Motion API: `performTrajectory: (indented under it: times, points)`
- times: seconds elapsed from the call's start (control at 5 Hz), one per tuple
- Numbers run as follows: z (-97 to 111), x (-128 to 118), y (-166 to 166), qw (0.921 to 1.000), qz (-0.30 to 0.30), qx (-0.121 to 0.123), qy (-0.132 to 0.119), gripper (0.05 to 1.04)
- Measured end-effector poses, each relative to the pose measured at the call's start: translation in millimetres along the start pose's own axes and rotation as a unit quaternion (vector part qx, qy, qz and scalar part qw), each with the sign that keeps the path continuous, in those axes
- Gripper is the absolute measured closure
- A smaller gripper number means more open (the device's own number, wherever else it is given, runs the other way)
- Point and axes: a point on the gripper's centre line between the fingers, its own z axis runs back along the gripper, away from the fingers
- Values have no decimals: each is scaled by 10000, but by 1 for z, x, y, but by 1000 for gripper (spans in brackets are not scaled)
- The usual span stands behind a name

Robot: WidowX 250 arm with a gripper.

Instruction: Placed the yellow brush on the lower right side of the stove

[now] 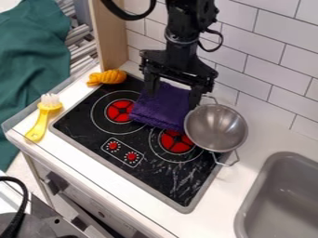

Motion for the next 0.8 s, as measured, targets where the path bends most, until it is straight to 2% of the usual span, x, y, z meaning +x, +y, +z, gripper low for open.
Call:
performTrajectory:
  times: [0.2, 0.4, 0.6, 0.8]
  points:
    - [-2, 9, 38, 9991, 406, 84, -6, 83]
    - [-11, 12, 85, 9953, 917, 295, 43, 83]
    - [-28, -5, 142, 9870, 1550, 423, 48, 83]
    - [-52, -31, 187, 9772, 2075, 408, 180, 83]
